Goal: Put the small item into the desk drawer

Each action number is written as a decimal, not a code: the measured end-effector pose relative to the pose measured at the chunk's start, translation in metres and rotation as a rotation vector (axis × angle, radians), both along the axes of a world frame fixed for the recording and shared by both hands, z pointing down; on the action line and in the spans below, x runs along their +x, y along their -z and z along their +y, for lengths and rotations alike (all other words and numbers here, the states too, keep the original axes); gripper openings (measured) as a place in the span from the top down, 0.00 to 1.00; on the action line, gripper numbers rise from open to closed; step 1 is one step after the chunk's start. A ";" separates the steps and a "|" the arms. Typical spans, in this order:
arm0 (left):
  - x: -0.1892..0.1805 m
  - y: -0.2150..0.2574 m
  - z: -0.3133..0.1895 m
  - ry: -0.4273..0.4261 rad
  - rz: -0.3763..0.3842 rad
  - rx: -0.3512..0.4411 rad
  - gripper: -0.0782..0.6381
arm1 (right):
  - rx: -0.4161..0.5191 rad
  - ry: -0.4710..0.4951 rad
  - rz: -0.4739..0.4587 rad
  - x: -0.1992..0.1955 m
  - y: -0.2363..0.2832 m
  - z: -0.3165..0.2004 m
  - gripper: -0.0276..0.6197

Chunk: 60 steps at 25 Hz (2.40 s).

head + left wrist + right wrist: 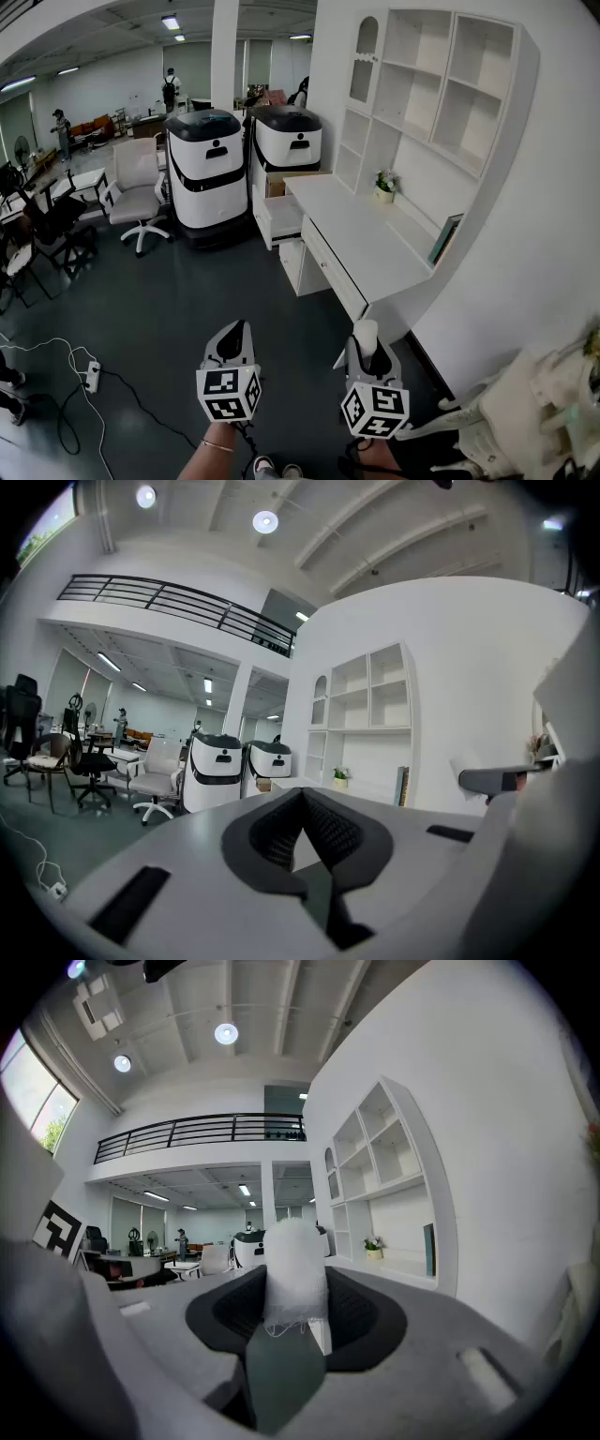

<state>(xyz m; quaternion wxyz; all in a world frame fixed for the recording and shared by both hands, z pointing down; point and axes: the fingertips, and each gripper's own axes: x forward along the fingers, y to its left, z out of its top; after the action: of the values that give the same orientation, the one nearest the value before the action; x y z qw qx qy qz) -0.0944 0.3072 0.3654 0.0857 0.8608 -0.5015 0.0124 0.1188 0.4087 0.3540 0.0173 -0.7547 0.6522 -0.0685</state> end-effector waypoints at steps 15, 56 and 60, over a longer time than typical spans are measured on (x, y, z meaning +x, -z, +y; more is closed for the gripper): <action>-0.041 -0.010 -0.028 0.022 0.009 -0.026 0.89 | -0.033 0.011 -0.024 -0.032 -0.007 -0.031 0.68; 0.051 -0.022 -0.319 0.005 0.009 -0.076 0.89 | -0.079 0.054 -0.039 0.068 -0.017 -0.333 0.68; 0.070 -0.022 -0.351 0.014 0.006 -0.080 0.89 | -0.083 0.069 -0.045 0.086 -0.018 -0.366 0.68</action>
<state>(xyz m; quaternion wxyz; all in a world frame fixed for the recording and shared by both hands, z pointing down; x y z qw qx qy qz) -0.0244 -0.0442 0.3872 0.1217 0.8531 -0.5066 0.0293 0.2052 0.0425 0.3725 -0.0017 -0.7300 0.6740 -0.1130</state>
